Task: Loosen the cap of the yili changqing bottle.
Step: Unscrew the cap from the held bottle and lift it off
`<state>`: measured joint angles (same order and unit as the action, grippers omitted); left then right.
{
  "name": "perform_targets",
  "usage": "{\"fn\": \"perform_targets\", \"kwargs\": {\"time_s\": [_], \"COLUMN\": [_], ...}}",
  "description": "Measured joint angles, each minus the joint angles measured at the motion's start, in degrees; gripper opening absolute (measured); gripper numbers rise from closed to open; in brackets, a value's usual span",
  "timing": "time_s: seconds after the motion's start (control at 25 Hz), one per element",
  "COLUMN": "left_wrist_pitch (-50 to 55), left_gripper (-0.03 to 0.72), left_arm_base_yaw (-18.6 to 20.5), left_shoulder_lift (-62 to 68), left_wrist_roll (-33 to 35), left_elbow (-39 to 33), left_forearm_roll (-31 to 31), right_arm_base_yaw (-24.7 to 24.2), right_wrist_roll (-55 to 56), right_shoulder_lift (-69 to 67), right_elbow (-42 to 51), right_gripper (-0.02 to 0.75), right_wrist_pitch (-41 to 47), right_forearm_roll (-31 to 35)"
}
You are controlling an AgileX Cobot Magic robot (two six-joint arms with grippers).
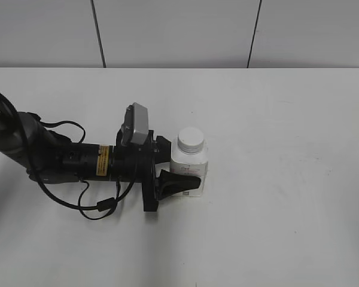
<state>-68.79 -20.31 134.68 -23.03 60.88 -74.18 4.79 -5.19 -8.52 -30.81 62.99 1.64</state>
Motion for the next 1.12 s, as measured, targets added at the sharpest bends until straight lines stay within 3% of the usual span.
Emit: {"fn": "perform_targets", "kwargs": {"time_s": [0.44, 1.12], "left_wrist_pitch": [-0.05, -0.23], "left_gripper": [0.432, 0.432], "left_arm_base_yaw": [0.00, 0.00], "left_shoulder_lift": [0.00, 0.06], "left_wrist_roll": [0.00, 0.00], "left_elbow": [0.00, 0.00], "left_forearm_roll": [0.00, 0.22], "right_arm_base_yaw": [0.00, 0.00], "right_wrist_roll": [1.02, 12.87], "right_shoulder_lift": [-29.46, -75.78], "right_elbow": [-9.78, -43.32], "right_gripper": [0.495, 0.494], "right_wrist_pitch": [1.89, 6.34], "right_forearm_roll": [1.27, 9.09]}}
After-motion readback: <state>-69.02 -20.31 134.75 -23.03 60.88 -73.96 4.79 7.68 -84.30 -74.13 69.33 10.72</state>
